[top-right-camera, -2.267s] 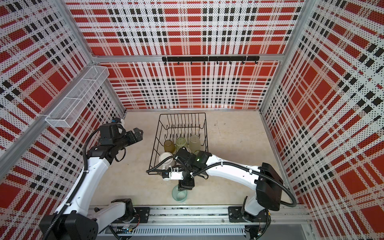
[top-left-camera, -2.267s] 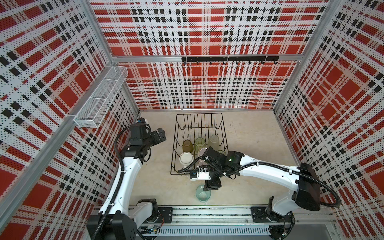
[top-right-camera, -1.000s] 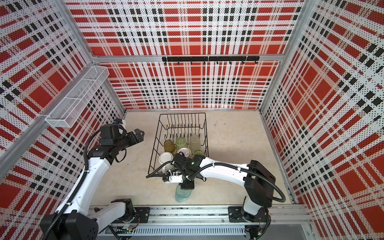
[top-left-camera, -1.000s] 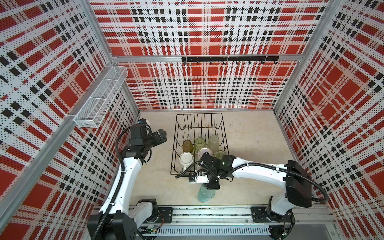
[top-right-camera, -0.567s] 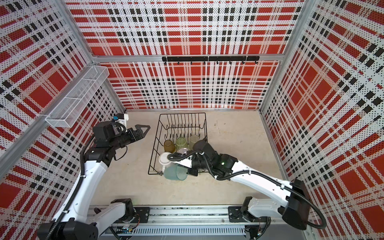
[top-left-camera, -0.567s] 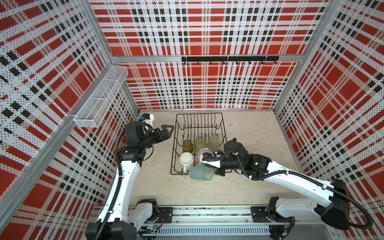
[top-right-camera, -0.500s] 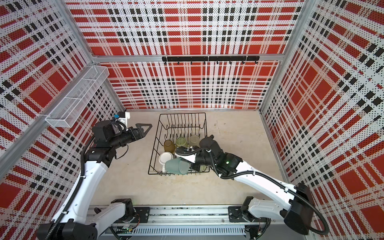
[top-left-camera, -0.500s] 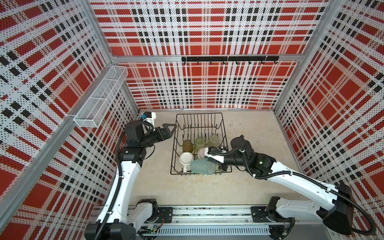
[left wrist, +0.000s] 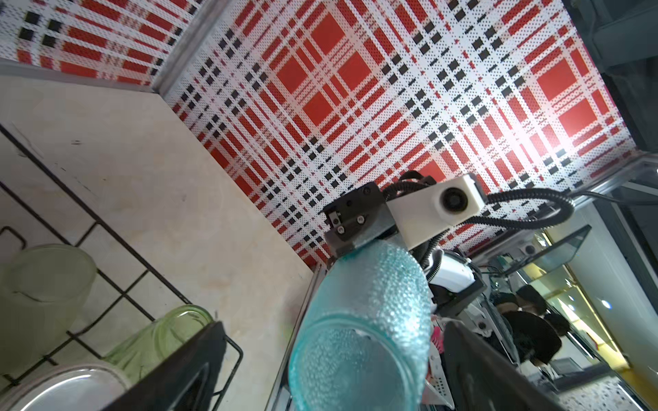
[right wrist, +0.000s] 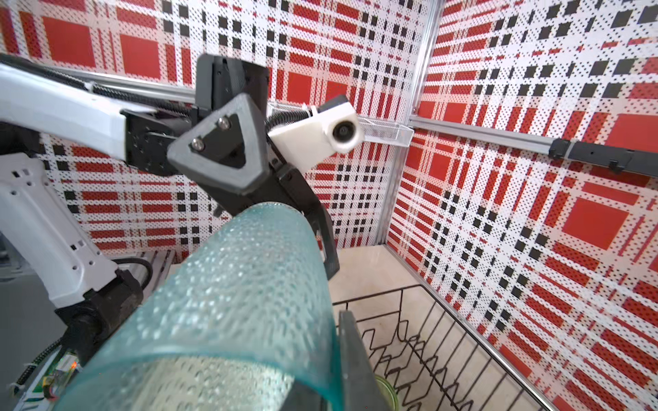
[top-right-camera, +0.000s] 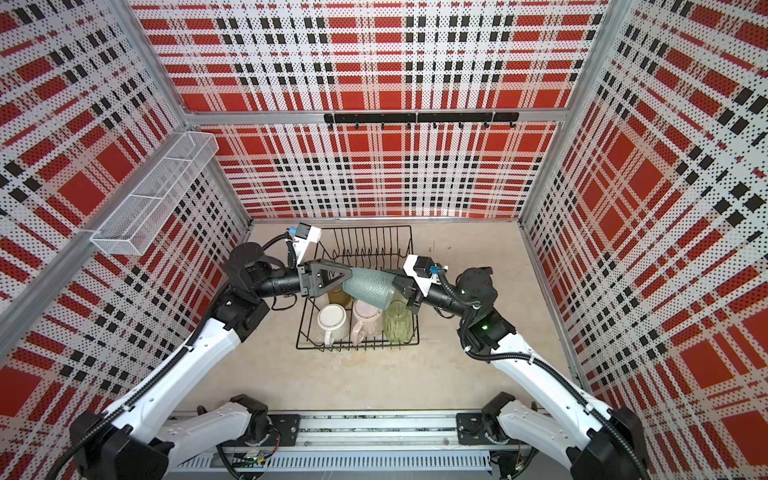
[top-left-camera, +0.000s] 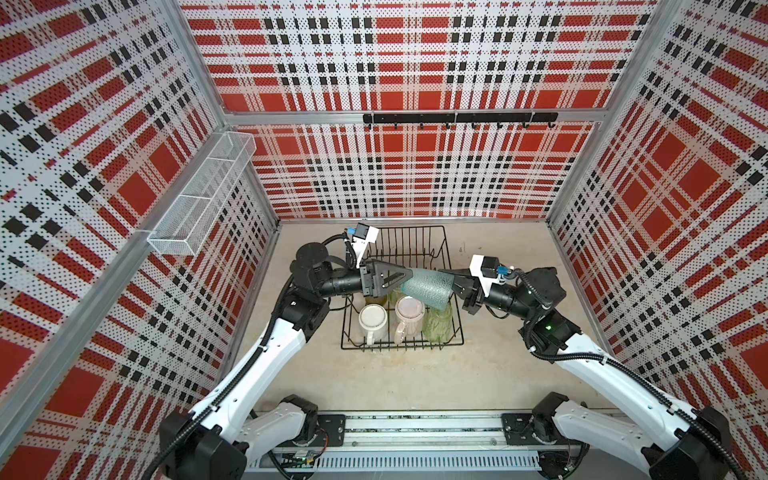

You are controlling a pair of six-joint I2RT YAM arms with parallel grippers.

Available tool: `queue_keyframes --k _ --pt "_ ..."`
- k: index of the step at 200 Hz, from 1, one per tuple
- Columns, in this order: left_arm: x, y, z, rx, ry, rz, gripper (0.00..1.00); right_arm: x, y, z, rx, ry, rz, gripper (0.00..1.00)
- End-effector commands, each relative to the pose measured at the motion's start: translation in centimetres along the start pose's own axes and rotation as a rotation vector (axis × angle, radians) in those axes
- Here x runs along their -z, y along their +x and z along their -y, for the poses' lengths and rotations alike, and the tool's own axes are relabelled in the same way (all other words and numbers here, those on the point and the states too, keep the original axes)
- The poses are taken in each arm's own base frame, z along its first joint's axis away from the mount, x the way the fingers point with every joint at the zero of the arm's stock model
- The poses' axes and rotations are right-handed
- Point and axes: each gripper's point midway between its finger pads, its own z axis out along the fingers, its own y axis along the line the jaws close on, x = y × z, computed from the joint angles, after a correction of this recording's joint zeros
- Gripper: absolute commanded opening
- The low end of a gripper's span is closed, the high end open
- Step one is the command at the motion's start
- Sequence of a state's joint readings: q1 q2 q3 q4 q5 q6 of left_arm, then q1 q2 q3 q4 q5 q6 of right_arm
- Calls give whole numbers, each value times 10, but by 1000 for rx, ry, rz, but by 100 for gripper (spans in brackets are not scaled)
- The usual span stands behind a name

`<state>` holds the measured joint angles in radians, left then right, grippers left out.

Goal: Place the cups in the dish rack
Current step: 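Lift the teal glass toward the rack while the left gripper approaches it, then close the left gripper on the teal glass held by the right gripper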

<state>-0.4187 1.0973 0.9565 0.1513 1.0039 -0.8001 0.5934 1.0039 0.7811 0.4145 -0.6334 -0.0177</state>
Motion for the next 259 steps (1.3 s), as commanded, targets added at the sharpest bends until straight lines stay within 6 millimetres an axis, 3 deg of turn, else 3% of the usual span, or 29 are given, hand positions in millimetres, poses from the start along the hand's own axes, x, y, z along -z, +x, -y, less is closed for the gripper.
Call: queue_keyframes --k 1,67,127,155,186,201,228,259 --pt "-8 11 12 -18 72 -44 98 2 -29 -9 33 -59 99 0" --pt "-29 36 33 -53 164 -119 100 -9 -22 -5 29 -86 73 0" --pt "-33 45 36 -41 205 -157 81 -12 -16 -10 42 -131 51 0" --pt "-31 43 35 -42 200 -143 75 -12 -10 -12 43 -142 39 5" --pt "-31 40 32 -42 194 -136 74 -12 -7 -12 45 -135 29 15" --pt "-28 35 25 -40 166 -113 73 -11 -5 -9 59 -108 22 29" --pt "-17 19 -17 -40 -22 -47 73 -5 2 9 97 21 -7 57" --pt "-11 20 -47 -76 -191 -65 72 14 13 47 161 291 -88 67"
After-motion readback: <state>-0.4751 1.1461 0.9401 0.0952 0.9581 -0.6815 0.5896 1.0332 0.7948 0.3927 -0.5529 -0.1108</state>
